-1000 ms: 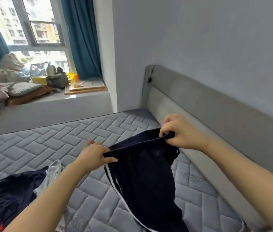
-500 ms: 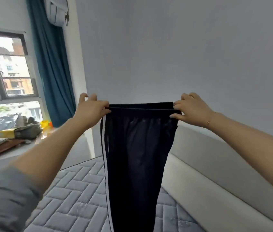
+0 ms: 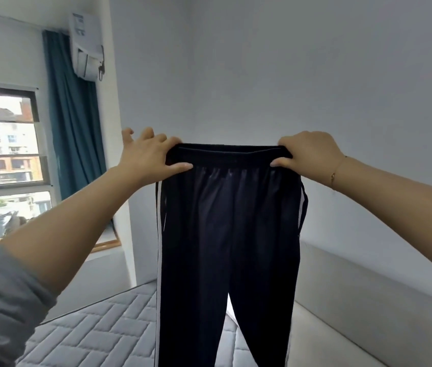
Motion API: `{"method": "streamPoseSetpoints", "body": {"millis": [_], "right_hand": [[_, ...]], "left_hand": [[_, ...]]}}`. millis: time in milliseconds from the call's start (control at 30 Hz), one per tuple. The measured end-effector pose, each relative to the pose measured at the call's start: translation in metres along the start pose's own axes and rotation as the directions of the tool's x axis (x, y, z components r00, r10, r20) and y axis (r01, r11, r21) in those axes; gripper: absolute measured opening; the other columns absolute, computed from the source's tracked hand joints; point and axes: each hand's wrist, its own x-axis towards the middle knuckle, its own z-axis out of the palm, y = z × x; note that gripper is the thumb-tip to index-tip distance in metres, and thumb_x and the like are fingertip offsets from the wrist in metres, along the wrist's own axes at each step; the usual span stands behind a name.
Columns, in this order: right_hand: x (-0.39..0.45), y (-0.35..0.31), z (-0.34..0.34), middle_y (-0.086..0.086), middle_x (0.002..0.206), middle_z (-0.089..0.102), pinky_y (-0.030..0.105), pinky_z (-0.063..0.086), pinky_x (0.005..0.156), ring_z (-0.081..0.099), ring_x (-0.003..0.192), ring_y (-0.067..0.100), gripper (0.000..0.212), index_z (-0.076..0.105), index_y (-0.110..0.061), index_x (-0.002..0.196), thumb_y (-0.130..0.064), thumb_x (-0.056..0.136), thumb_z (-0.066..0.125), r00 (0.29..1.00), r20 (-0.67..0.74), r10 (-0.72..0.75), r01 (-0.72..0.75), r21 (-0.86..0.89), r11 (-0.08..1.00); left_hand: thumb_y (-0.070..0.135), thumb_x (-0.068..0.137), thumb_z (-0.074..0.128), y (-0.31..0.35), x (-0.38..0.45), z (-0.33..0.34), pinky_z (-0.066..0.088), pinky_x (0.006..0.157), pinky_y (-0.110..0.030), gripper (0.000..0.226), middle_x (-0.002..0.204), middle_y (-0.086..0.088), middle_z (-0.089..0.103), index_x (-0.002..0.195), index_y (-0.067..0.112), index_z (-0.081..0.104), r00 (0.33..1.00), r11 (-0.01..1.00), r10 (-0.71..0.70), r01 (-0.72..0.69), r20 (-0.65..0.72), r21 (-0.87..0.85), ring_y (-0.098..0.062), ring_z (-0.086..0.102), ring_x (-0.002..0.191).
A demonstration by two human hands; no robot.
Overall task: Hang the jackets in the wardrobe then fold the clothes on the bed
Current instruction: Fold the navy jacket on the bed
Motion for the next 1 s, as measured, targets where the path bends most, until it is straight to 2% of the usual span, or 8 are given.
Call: {"method": "streamPoseSetpoints", "body": {"millis": [100, 167, 267, 400, 567, 700, 900, 1000], "right_hand": [[-0.005, 0.003, 0.015, 0.0, 0.078, 0.06, 0.026, 0.023, 0.051, 0.055, 0.071, 0.023, 0.045, 0.063, -0.013, 0.092, -0.058, 0.091, 0.054, 0.998, 0.055, -0.018, 0.019, -0.019, 1.0], [-0.011, 0.005, 0.031, -0.002, 0.073, 0.053, 0.026, 0.022, 0.05, 0.05, 0.066, 0.021, 0.042, 0.062, -0.014, 0.089, -0.055, 0.091, 0.055, 0.999, 0.047, -0.012, 0.011, 0.008, 1.0], [-0.02, 0.015, 0.06, 0.002, 0.081, 0.058, 0.027, 0.025, 0.052, 0.05, 0.07, 0.022, 0.035, 0.063, -0.014, 0.095, -0.048, 0.093, 0.056, 0.996, 0.087, 0.026, -0.031, 0.056, 0.998], [-0.024, 0.035, 0.109, 0.008, 0.097, 0.065, 0.027, 0.03, 0.059, 0.061, 0.087, 0.025, 0.03, 0.064, -0.01, 0.103, -0.037, 0.096, 0.056, 0.971, 0.221, 0.085, -0.11, 0.1, 0.989], [-0.019, 0.069, 0.161, 0.008, 0.092, 0.067, 0.027, 0.033, 0.059, 0.06, 0.08, 0.023, 0.029, 0.063, -0.006, 0.096, -0.032, 0.1, 0.05, 0.956, 0.25, 0.157, -0.177, 0.06, 0.982], [-0.009, 0.097, 0.173, 0.008, 0.09, 0.065, 0.029, 0.031, 0.057, 0.048, 0.07, 0.018, 0.026, 0.055, -0.008, 0.088, -0.024, 0.104, 0.041, 0.963, 0.16, 0.218, -0.231, 0.065, 0.971], [-0.024, 0.081, 0.144, 0.007, 0.083, 0.061, 0.035, 0.042, 0.067, 0.05, 0.081, 0.02, 0.021, 0.07, -0.006, 0.094, -0.019, 0.097, 0.055, 0.981, -0.071, 0.182, -0.149, 0.326, 0.934], [-0.064, 0.03, 0.129, 0.002, 0.083, 0.052, 0.029, 0.036, 0.07, 0.04, 0.084, 0.015, 0.014, 0.073, -0.007, 0.095, -0.018, 0.092, 0.064, 0.988, -0.073, 0.135, -0.09, 0.437, 0.895]], "left_hand": [[0.071, 0.09, 0.038, 0.015, 0.001, 0.015, 0.021, 0.101, -0.047, 0.053, 0.097, 0.006, 0.067, 0.112, 0.029, 0.062, 1.0, 0.999, -0.02, 0.02, 0.006, -0.036, -0.019, 0.051, 0.109], [0.064, 0.092, 0.043, 0.025, 0.003, 0.03, 0.032, 0.083, -0.035, 0.047, 0.083, 0.004, 0.066, 0.1, 0.024, 0.066, 1.0, 0.997, -0.018, 0.02, 0.024, -0.069, -0.019, 0.057, 0.09], [0.055, 0.094, 0.052, 0.05, 0.01, 0.056, 0.028, 0.057, -0.029, 0.039, 0.084, -0.001, 0.065, 0.098, 0.019, 0.065, 0.994, 0.981, -0.033, 0.052, 0.105, -0.185, -0.022, 0.057, 0.077], [0.039, 0.096, 0.057, 0.09, 0.03, 0.102, 0.04, 0.068, -0.032, 0.03, 0.098, -0.01, 0.067, 0.104, 0.012, 0.067, 0.967, 0.943, -0.048, 0.127, 0.25, -0.307, -0.03, 0.062, 0.093], [0.025, 0.098, 0.057, 0.136, 0.064, 0.152, 0.049, 0.072, -0.039, 0.023, 0.091, -0.013, 0.068, 0.102, 0.006, 0.068, 0.948, 0.868, -0.073, 0.213, 0.31, -0.448, -0.031, 0.062, 0.086], [0.018, 0.098, 0.054, 0.157, 0.1, 0.162, 0.039, 0.065, -0.032, 0.02, 0.081, -0.009, 0.062, 0.1, 0.005, 0.069, 0.97, 0.788, -0.133, 0.227, 0.202, -0.572, -0.028, 0.058, 0.079], [0.01, 0.093, 0.062, 0.141, 0.081, 0.152, 0.032, 0.069, -0.015, 0.008, 0.106, 0.004, 0.043, 0.095, 0.007, 0.069, 0.957, 0.612, -0.288, 0.184, 0.0, -0.77, -0.017, 0.051, 0.081], [0.008, 0.093, 0.063, 0.114, 0.021, 0.155, 0.037, 0.073, -0.027, 0.007, 0.115, -0.003, 0.05, 0.095, 0.004, 0.068, 0.974, 0.671, -0.224, 0.132, -0.03, -0.729, -0.02, 0.053, 0.082]]}}
